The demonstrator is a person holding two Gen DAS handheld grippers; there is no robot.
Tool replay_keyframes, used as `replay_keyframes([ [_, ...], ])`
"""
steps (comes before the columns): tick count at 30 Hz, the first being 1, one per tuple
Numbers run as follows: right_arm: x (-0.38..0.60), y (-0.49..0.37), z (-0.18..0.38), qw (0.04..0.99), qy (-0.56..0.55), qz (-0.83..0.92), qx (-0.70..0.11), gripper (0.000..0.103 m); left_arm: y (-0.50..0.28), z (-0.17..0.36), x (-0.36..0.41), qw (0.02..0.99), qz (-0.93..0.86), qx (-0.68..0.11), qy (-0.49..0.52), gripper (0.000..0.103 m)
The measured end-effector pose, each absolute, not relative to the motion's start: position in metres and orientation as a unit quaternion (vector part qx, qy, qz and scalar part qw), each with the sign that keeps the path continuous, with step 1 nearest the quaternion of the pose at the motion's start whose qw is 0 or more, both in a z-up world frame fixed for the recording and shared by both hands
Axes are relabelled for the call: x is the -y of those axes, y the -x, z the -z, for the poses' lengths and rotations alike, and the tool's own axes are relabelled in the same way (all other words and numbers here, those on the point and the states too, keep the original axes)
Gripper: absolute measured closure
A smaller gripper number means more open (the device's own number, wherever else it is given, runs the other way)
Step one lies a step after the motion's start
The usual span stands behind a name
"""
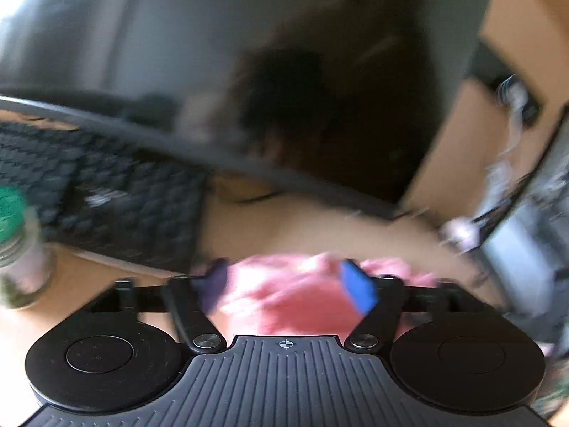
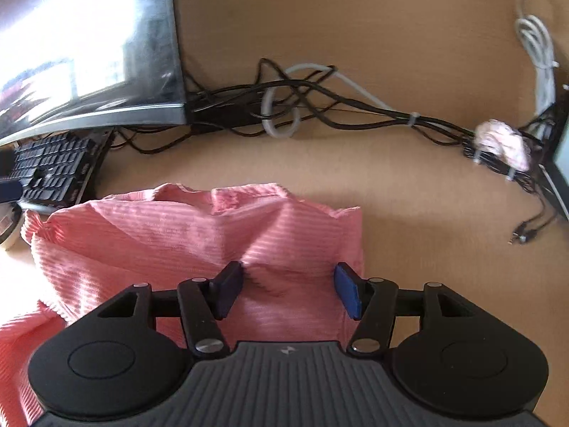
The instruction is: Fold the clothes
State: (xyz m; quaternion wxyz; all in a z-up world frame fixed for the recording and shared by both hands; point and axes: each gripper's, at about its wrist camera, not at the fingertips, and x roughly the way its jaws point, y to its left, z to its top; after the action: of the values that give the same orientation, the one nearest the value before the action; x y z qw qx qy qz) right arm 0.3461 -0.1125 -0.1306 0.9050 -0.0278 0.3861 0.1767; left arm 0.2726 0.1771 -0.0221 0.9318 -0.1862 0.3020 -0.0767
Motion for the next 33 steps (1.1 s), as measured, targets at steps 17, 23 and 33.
replay_keyframes([
  [17,0.114,-0.366,0.136,0.913,0.046,-0.121,-0.386,0.04,-0.309,0.087,-0.128,0.896,0.082,-0.422,0.114,0.0],
  [23,0.116,-0.367,0.139,0.912,0.047,-0.124,-0.387,0.037,-0.305,0.087,-0.136,0.89,0.092,-0.427,0.132,0.0],
  [33,0.129,-0.332,0.117,0.922,0.037,-0.125,-0.365,0.037,-0.304,0.069,-0.147,0.894,0.116,-0.382,0.203,0.016],
])
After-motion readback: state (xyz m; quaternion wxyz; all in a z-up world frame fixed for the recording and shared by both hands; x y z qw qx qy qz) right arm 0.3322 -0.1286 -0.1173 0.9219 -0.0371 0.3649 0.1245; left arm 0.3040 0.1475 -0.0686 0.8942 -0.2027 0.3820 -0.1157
